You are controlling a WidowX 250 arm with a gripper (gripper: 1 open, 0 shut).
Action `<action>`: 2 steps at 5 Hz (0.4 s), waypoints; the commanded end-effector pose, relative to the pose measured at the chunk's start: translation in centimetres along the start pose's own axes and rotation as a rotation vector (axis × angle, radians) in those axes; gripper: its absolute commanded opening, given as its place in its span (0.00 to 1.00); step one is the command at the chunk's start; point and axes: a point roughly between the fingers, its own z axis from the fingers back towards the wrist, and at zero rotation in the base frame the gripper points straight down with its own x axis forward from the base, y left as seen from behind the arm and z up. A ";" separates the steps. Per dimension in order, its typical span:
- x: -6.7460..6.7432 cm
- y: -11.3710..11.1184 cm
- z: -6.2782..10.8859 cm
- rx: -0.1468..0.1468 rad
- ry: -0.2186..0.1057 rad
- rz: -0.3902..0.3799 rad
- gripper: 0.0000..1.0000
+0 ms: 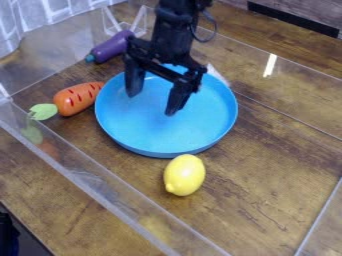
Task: Remove the lemon from the blue tray and put it on the table
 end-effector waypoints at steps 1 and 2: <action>-1.0 -2.0 1.6 -0.007 -0.090 -0.081 1.00; -1.3 -2.9 0.1 -0.003 -0.111 -0.110 1.00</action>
